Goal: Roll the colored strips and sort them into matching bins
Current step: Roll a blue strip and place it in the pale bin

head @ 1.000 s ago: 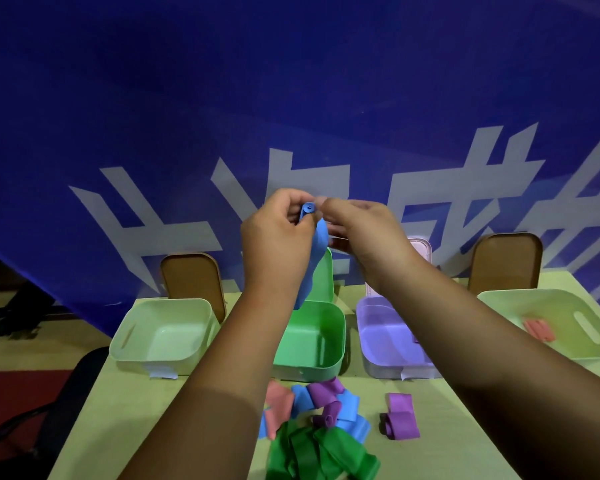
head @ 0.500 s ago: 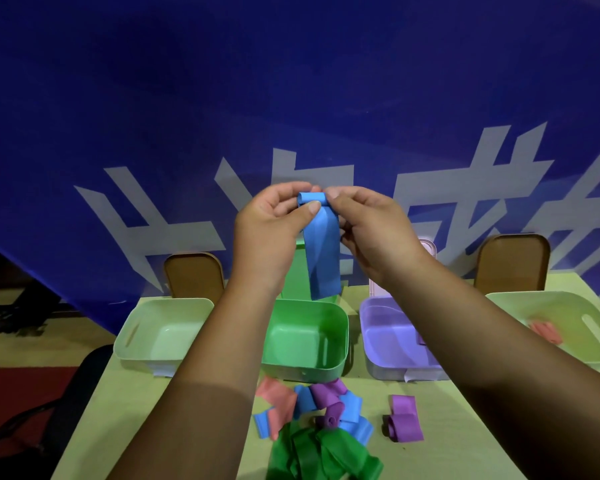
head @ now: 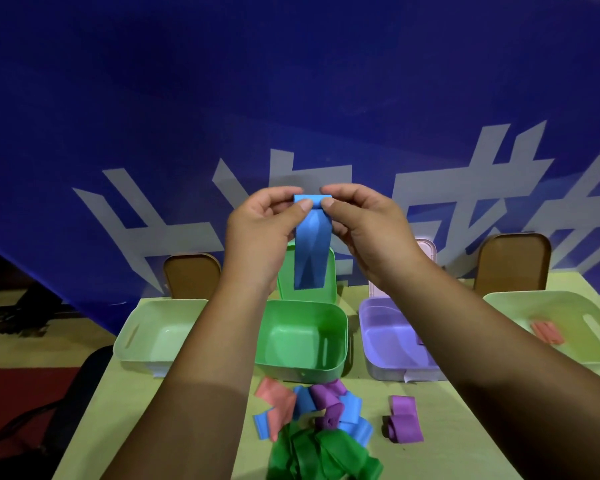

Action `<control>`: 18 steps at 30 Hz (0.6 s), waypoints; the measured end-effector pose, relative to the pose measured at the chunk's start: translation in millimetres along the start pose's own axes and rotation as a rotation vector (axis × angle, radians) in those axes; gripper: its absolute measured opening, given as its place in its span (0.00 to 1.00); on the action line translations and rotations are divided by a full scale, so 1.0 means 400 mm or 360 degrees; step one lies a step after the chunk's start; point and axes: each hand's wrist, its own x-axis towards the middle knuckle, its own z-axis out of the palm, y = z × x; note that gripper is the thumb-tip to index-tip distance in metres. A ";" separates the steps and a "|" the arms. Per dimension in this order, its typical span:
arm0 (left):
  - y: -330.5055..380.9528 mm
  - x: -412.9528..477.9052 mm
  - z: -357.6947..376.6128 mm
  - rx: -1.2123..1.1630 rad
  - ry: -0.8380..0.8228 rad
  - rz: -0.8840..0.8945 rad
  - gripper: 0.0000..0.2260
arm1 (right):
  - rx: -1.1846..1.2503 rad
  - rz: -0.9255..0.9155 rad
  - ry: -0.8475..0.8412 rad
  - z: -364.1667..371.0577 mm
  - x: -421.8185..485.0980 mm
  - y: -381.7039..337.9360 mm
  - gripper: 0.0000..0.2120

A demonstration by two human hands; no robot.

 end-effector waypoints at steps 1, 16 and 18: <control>0.001 0.001 0.000 0.0009 -0.0007 0.0014 0.09 | 0.0014 0.0014 -0.0024 0.000 -0.001 -0.002 0.09; -0.005 0.004 0.000 0.0084 -0.0043 0.0138 0.13 | -0.0313 -0.0098 -0.0024 -0.002 0.005 -0.012 0.07; -0.007 0.003 0.001 0.0049 -0.0029 0.0078 0.12 | -0.0297 -0.0102 -0.0049 -0.002 0.005 -0.012 0.07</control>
